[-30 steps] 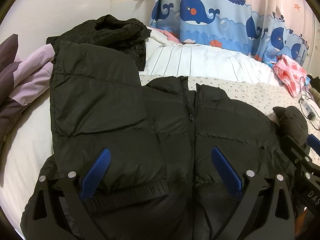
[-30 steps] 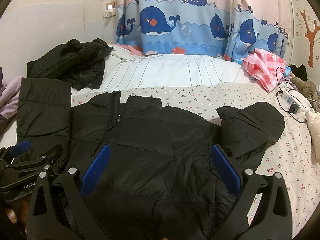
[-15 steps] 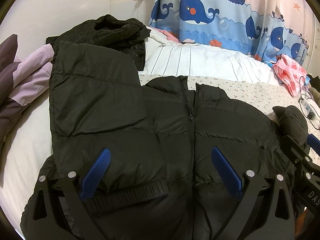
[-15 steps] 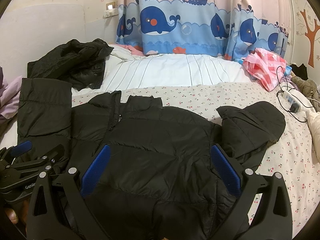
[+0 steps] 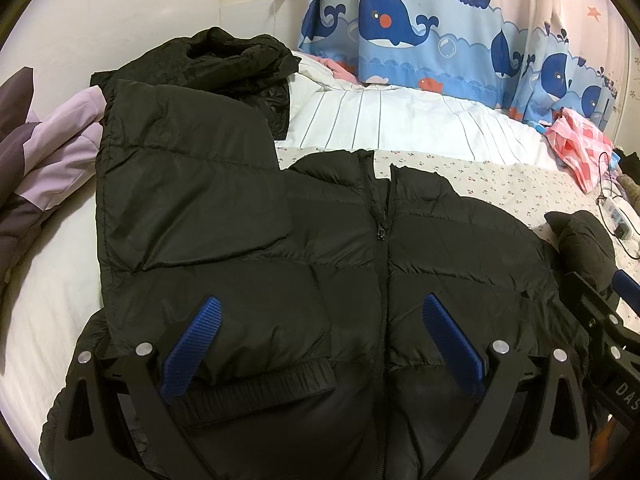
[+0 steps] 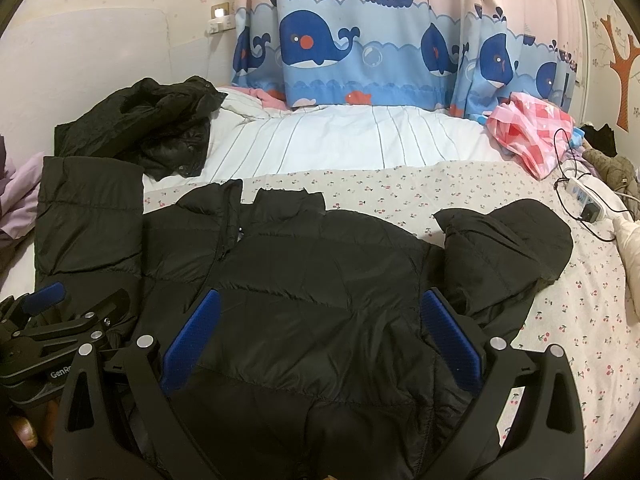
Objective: Fold large clothes
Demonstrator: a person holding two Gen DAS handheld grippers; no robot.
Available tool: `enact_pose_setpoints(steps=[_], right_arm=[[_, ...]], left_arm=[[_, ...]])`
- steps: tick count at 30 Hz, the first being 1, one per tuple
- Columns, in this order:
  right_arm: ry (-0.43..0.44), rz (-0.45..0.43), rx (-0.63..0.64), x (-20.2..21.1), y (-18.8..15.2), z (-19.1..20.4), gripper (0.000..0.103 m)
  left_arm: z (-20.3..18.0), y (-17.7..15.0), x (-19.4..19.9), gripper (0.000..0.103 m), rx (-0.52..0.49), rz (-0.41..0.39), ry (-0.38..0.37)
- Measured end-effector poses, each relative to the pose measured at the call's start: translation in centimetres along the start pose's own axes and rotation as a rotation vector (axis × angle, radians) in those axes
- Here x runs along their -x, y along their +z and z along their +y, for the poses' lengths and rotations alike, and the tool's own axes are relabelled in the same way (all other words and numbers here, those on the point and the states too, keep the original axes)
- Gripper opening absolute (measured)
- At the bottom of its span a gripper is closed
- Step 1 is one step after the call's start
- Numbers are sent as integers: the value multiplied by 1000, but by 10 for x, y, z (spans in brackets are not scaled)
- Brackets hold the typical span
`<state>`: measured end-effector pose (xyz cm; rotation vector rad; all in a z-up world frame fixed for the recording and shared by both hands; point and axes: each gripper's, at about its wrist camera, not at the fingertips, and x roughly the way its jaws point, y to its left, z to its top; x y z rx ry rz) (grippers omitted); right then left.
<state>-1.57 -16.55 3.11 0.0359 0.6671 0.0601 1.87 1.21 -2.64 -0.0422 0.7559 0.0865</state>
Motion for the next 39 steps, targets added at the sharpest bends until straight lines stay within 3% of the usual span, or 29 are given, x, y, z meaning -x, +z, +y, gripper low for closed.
enact_pose_setpoints(steps=[39], right_arm=[[-54,-20,38,3,-1,0,97]], left_arm=[[7,3,-4,97,18,23,-20]])
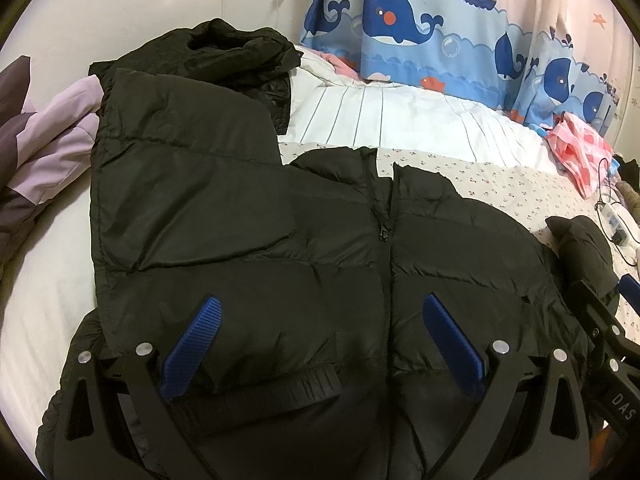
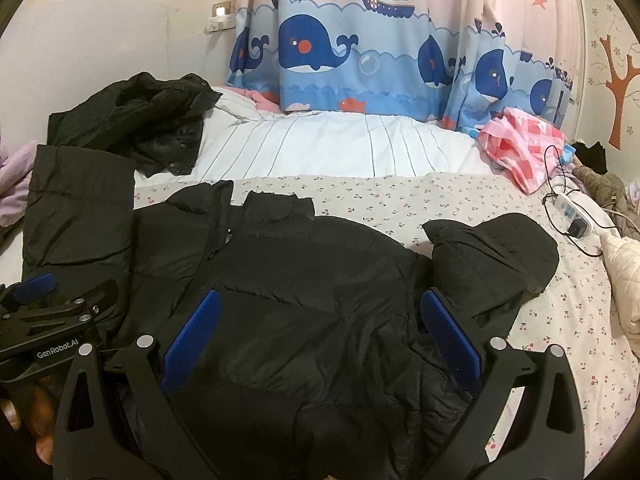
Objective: Fold large clothes
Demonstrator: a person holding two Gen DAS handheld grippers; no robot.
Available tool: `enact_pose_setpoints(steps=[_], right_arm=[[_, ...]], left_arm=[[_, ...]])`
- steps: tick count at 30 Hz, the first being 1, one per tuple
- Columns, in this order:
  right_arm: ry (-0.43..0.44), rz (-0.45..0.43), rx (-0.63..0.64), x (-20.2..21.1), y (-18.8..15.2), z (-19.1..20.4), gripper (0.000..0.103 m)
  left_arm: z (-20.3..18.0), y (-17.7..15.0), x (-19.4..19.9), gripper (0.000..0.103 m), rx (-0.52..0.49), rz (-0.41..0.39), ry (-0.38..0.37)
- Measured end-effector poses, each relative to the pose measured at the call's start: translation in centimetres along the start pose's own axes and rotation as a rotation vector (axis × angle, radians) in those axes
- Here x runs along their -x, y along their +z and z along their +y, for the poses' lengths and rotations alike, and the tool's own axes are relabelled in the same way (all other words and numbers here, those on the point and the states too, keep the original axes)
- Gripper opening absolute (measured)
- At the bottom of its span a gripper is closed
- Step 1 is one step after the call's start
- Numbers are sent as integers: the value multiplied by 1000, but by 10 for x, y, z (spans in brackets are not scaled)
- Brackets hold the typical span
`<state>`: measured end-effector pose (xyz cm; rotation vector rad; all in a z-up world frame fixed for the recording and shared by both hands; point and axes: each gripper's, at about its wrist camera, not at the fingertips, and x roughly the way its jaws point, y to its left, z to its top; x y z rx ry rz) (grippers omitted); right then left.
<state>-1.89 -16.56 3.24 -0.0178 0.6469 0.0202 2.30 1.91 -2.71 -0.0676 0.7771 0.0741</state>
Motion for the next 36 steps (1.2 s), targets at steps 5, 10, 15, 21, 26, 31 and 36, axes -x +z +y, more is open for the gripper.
enact_pose_setpoints(steps=[5,10,15,21,26,31,36], right_arm=[[-7,-4,3,1,0,0,97],[-15,-13,16,3,1,1,97],[-15,-13,11,2,1,2,97],[2,-1,-11,1,0,-2,97],[13,13,-26,-2,1,-5,97],[41,33,-30,-5,2,-6,97],[194,108,-175,-15,4,-33,97]], left_arm=[[-1,0,0,97,2,1,-1],[-3,0,-1,97,-2,4,-4],[-5,0,-1,97,-4,6,-6],[-6,0,-1,97,-5,7,-8],[-7,2,0,97,-6,12,-19],[-7,4,0,97,-2,22,-38],[-7,6,-1,97,-5,46,-62]])
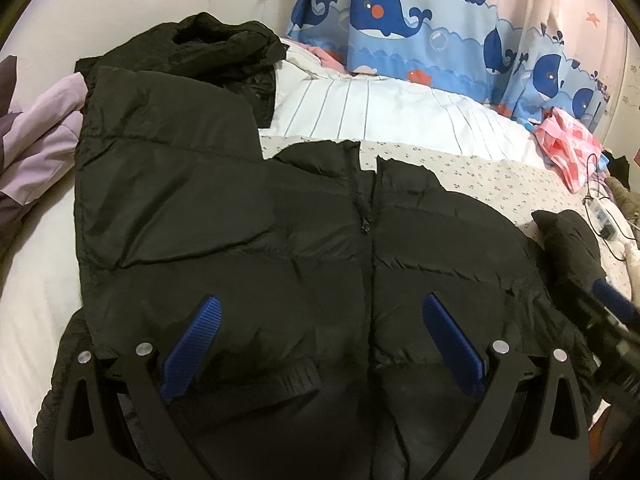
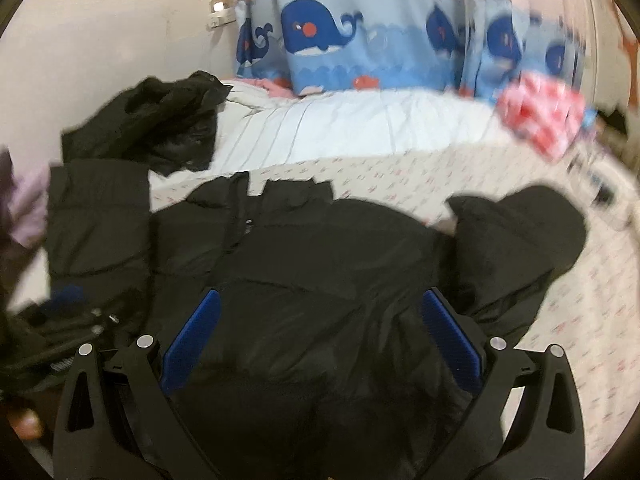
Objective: Fold large clothes
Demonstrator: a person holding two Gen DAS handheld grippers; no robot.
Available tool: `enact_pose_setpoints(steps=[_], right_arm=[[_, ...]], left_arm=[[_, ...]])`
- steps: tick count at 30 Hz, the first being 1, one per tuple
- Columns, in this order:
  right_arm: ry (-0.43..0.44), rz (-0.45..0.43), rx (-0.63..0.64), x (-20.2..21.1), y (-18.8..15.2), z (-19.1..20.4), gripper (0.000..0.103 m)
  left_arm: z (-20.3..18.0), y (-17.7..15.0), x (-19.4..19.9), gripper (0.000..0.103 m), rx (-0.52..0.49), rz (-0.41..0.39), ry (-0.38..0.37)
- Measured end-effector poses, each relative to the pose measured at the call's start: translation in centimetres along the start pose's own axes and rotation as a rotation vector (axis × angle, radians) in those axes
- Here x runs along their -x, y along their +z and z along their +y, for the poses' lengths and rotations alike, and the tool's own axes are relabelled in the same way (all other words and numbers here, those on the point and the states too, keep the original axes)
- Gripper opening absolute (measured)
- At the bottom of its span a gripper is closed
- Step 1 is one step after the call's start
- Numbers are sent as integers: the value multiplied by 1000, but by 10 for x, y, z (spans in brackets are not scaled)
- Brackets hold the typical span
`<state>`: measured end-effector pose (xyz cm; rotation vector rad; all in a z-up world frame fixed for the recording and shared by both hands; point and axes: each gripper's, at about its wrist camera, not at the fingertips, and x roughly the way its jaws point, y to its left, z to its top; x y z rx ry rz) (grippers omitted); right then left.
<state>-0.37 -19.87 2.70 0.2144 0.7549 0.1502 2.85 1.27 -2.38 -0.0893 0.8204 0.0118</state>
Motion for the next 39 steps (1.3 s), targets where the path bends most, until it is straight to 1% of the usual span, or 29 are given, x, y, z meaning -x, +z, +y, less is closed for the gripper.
enact_pose_setpoints(steps=[2,4,8,10,11,14,16,19,21,25,28,30,32,34,35,36,37,38,39], right_arm=[[46,31,-101,2,6,-22,97],[63,13,-173,10,12,-43,97],[31,-14,-278,32,28,-97,97],[-9,-21,-319,40,30,-126,97],[-21,-14,-330,42,31,-141,97],[-8,18,-377,39,31,-190,97],[-14,40,-419,30,31,-228,97],[-5,52,-490,15,33,-275,97],[28,44,-537,3,36,-304,97],[98,12,-713,-31,39,-372,97],[128,13,-848,-60,35,-415,97],[157,-7,-870,-77,36,-431,97],[181,-42,-845,-87,44,-437,97],[196,-53,-828,-95,53,-438,97],[216,-64,-816,-97,57,-440,95],[227,-69,-805,-99,60,-440,89],[244,-50,-792,-105,66,-443,57],[237,-25,-785,-108,70,-445,9],[210,-25,-768,-104,77,-445,3]], left_arm=[[1,1,0,97,14,13,-19],[2,1,3,97,17,18,-26],[6,2,12,97,19,7,-21],[8,2,17,97,21,11,-33],[8,1,18,97,17,11,-34],[6,1,20,97,2,13,-28],[6,0,20,97,0,19,-29],[4,0,18,97,-7,29,-26],[1,-1,15,97,-16,36,-21],[-4,-2,5,97,-28,61,-22],[-8,-5,-2,97,-47,78,-17],[-10,-6,-6,97,-64,87,-10],[-11,-7,-10,97,-69,95,-3],[-10,-6,-14,97,-60,106,-10],[-10,-6,-16,97,-53,111,-17],[-10,-6,-19,97,-44,120,-26],[-10,-5,-22,97,-33,130,-36],[-11,-5,-24,97,-25,137,-45],[-11,-5,-24,97,-21,138,-49]])
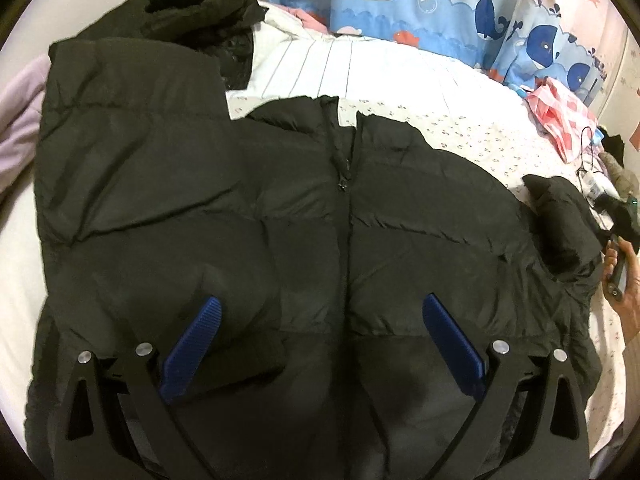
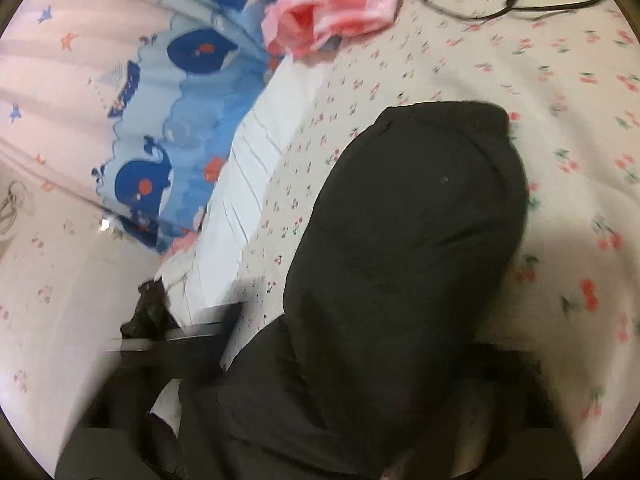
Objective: Fold large clothes
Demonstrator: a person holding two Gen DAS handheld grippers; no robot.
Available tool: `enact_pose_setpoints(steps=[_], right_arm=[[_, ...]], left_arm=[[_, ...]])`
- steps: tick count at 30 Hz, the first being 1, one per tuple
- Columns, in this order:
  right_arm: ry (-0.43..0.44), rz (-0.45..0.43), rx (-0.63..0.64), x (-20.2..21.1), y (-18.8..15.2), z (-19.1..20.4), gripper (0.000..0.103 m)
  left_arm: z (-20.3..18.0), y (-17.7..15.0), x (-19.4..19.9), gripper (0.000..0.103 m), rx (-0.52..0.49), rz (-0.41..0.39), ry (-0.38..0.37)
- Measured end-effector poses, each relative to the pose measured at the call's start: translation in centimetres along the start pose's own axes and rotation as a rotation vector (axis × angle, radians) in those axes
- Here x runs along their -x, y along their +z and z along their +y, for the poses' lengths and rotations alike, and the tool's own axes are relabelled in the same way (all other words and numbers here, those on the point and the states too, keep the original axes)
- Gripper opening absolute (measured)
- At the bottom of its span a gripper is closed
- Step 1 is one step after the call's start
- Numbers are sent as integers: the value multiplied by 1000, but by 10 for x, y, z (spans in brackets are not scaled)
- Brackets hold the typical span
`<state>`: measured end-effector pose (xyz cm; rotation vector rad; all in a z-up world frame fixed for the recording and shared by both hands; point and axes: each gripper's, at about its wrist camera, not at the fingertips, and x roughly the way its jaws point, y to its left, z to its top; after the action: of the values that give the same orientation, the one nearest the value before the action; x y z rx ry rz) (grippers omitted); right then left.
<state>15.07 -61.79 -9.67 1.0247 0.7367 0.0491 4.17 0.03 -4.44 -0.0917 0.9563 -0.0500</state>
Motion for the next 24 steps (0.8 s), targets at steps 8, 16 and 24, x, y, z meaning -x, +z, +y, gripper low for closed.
enact_pose_setpoints(steps=[8,16,24], right_arm=[[-76,-304,261,114,79,94,2],[-441,-175,-34,67,113,-17,18],[-126,102,184,119,-77,-18,73]], left_arm=[[-1,0,7,97,65,-33,-62],[-14,-11,-7,97,50,23,-90],[-19,-16,6,97,24,12,-93]])
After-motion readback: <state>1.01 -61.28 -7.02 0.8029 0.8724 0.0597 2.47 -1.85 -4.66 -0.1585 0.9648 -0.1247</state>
